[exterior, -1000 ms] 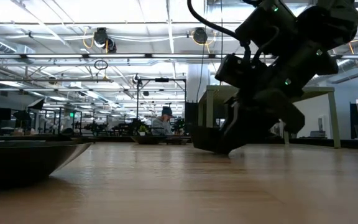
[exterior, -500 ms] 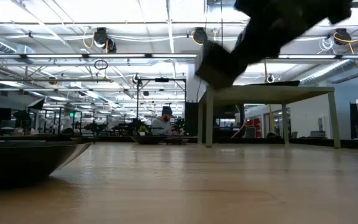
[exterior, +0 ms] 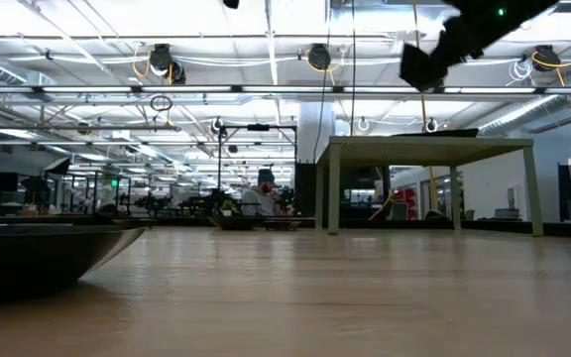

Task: Pick & Place Mini shaped plates
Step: Stack the top distorted square plate on top of the distorted square plate on the shelf

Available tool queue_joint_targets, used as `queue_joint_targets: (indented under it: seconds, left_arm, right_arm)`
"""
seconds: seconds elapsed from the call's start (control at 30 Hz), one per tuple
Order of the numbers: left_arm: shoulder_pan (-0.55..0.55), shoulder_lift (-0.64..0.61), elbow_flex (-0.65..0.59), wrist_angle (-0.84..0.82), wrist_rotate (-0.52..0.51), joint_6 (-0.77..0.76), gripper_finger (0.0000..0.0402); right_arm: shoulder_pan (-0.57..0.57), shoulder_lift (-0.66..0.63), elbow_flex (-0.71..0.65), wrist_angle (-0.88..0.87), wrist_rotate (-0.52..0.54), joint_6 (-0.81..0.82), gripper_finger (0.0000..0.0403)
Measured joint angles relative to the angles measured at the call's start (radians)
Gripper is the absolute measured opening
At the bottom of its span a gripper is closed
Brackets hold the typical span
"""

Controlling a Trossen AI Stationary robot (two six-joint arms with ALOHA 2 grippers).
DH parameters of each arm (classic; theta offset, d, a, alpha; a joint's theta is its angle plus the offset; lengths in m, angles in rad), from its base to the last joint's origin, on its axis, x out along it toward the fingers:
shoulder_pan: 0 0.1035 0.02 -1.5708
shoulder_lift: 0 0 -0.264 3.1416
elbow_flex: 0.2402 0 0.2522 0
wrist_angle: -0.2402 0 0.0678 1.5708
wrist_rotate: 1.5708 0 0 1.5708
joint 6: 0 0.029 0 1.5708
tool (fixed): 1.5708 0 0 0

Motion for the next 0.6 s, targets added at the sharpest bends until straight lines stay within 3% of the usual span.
queue_joint_targets:
  seconds: [0.17, 0.3, 0.6]
  left_arm:
    - [0.075, 0.000, 0.000, 0.028, -0.013, 0.027, 0.0182]
    - [0.141, 0.000, 0.000, 0.085, -0.014, 0.024, 0.0182]
    - [0.233, 0.000, 0.000, 0.116, -0.015, 0.016, 0.0182]
  right_arm:
    - [-0.286, 0.004, 0.043, -0.190, -0.247, -0.096, 0.0000]
    - [-0.441, 0.039, 0.065, -0.208, -0.379, -0.204, 0.0000]
    - [-0.639, 0.109, 0.068, -0.246, -0.406, -0.328, 0.0000]
